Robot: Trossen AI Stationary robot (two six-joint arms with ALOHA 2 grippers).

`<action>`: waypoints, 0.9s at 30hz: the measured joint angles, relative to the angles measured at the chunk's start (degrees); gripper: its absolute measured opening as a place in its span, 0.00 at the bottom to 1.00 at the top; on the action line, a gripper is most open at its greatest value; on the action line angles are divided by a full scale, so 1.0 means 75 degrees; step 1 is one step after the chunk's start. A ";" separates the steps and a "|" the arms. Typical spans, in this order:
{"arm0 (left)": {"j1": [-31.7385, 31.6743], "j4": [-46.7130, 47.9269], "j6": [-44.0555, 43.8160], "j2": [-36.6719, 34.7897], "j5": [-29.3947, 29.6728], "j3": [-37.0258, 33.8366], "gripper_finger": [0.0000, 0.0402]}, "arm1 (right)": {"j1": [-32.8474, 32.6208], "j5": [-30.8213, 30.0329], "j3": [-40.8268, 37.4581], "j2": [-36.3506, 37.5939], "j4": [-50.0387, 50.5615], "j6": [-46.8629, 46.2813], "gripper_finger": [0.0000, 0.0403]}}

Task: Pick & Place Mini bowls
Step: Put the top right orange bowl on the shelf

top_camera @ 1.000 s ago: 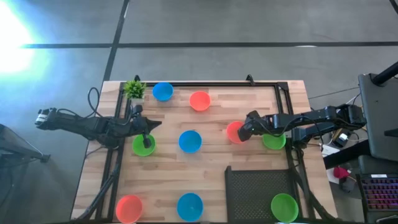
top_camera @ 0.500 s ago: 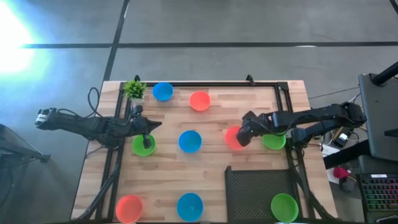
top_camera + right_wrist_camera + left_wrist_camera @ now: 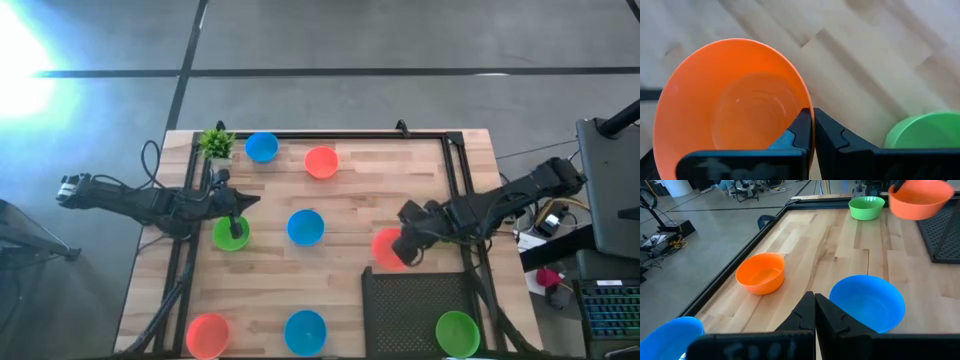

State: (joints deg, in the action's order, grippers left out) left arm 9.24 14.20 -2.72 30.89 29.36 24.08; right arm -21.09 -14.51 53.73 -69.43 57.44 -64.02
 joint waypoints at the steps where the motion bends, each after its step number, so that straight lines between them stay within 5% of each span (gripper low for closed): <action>1: 0.0001 0.0000 0.0016 0.0001 0.0000 0.0001 0.00 | -0.0167 0.0072 -0.0020 0.0000 0.0000 -0.0162 0.02; 15: 0.0001 0.0000 0.0037 0.0001 0.0003 -0.0001 0.00 | -0.2735 0.0204 -0.0040 -0.0063 0.0022 -0.2976 0.02; 27: 0.0002 -0.0003 0.0140 0.0000 -0.0062 -0.0001 0.00 | -0.3972 0.0309 0.0111 -0.1508 -0.0760 -0.4575 0.02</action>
State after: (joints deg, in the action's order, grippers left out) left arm 9.26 14.17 -1.67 30.89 28.90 24.08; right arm -50.88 -12.19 54.56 -80.74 51.74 -98.34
